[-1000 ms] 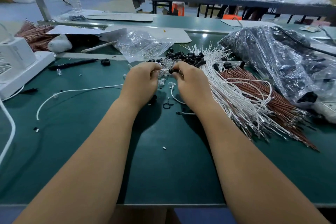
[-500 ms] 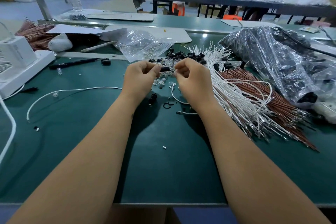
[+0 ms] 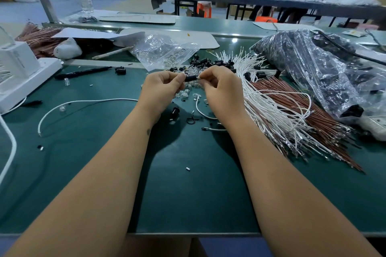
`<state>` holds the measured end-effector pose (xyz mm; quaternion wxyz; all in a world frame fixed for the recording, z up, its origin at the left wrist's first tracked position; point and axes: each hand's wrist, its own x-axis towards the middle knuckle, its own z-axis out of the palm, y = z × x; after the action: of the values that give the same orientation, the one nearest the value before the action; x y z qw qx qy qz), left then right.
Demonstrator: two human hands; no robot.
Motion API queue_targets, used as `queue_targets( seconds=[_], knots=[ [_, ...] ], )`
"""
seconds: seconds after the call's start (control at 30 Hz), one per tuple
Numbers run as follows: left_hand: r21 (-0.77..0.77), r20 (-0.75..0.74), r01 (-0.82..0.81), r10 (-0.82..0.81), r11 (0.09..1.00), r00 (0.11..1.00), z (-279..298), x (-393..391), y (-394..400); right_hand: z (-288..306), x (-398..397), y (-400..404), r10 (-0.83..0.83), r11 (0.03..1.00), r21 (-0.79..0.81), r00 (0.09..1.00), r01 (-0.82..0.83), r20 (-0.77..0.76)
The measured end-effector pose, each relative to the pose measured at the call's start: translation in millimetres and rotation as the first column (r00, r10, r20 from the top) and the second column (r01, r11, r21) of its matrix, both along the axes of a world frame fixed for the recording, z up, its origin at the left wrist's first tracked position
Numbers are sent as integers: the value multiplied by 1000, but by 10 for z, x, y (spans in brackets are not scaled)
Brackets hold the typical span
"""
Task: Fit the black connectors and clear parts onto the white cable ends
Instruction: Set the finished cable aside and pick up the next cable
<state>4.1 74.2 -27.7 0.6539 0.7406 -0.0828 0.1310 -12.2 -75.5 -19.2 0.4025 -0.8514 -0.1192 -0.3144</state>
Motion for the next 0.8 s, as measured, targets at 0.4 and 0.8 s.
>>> queue_targets(
  seconds=[0.4, 0.8],
  knots=[
    [-22, 11, 56, -56, 998, 998, 33, -46, -8, 60, -17, -15, 86, 963, 263, 989, -52, -119],
    [165, 273, -132, 83, 977, 958, 26, -65, -26, 76, -46, -8, 122, 958, 278, 982, -78, -146]
  ],
)
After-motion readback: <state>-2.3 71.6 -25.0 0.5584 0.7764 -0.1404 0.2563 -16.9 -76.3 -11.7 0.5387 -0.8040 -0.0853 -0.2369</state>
